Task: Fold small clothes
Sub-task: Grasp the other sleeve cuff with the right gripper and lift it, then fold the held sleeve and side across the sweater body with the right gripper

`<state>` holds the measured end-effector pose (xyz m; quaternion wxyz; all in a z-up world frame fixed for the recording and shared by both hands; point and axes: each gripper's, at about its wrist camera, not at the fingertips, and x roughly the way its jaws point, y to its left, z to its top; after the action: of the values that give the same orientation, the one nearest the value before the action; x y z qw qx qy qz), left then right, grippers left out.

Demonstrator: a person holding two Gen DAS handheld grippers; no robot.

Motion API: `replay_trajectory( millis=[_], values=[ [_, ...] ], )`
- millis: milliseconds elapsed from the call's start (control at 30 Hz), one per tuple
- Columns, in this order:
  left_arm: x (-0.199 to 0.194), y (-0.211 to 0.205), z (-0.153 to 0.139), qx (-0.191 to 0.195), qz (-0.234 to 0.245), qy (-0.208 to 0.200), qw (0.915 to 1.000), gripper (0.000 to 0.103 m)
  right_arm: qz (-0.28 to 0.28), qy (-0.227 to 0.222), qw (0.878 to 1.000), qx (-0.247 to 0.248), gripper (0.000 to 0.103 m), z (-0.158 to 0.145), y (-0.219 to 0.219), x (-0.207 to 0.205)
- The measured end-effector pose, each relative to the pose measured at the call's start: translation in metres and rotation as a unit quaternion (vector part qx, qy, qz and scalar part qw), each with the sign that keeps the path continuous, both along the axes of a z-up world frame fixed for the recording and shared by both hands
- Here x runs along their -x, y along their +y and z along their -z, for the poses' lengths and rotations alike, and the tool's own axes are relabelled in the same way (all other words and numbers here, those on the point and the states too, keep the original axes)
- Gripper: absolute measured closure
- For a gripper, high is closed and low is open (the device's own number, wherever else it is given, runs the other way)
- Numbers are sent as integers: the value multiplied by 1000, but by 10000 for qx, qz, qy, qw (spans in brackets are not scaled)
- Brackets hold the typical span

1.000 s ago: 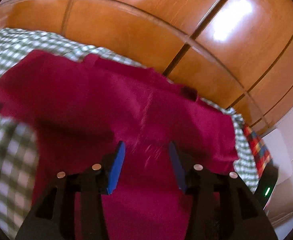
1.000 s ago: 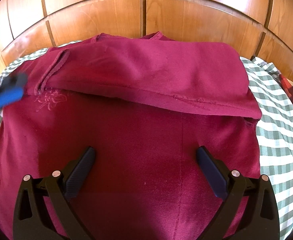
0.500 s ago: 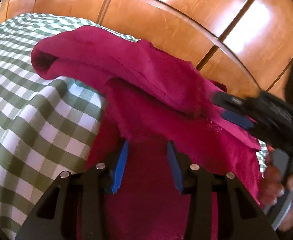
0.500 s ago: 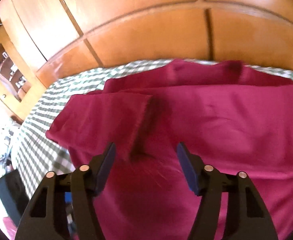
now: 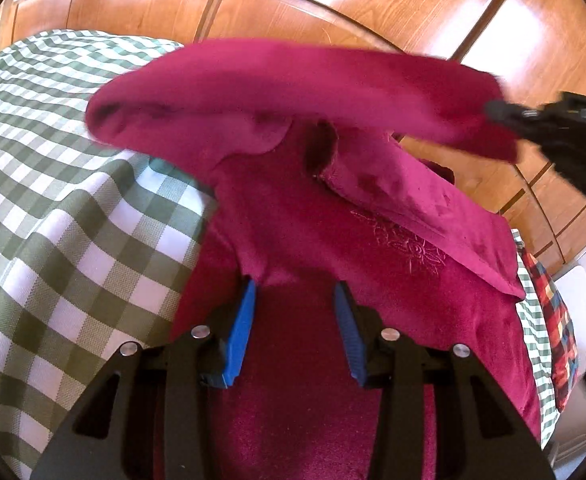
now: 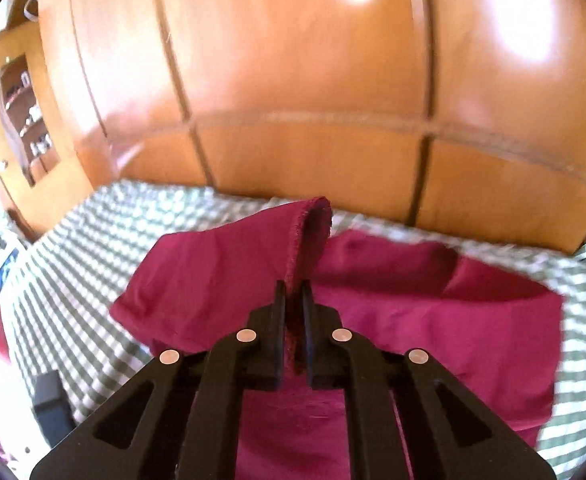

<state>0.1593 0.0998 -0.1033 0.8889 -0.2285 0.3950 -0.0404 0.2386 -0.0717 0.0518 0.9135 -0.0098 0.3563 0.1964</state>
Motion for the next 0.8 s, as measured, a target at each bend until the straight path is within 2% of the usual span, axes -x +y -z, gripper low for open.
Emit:
replay_trajectory(
  millis=[100,167,400,500,600,800],
  values=[
    [0,0,0,-24,-2,5,10000,63,276,-94,9995,72,97,-9,-39,-4],
    [0,-2,-1,-67,-6,15,10000,63,522,-24,9985,146,97,-5,-64,-8],
    [-5,-11,-4,-176,-10,71,9998,63,1452,804,9861,92,97,58,-157,-23],
    [-7,-14,-10,-285,4,194,9994,63,1660,1146,9795,19,97,88,-176,-25],
    [-3,-17,-24,-587,50,286,9979,63,1698,1307,9767,-77,97,106,-181,-24],
    [2,-14,-76,-680,100,-474,9965,59,1695,1244,9769,-370,97,100,-187,-21]
  ],
)
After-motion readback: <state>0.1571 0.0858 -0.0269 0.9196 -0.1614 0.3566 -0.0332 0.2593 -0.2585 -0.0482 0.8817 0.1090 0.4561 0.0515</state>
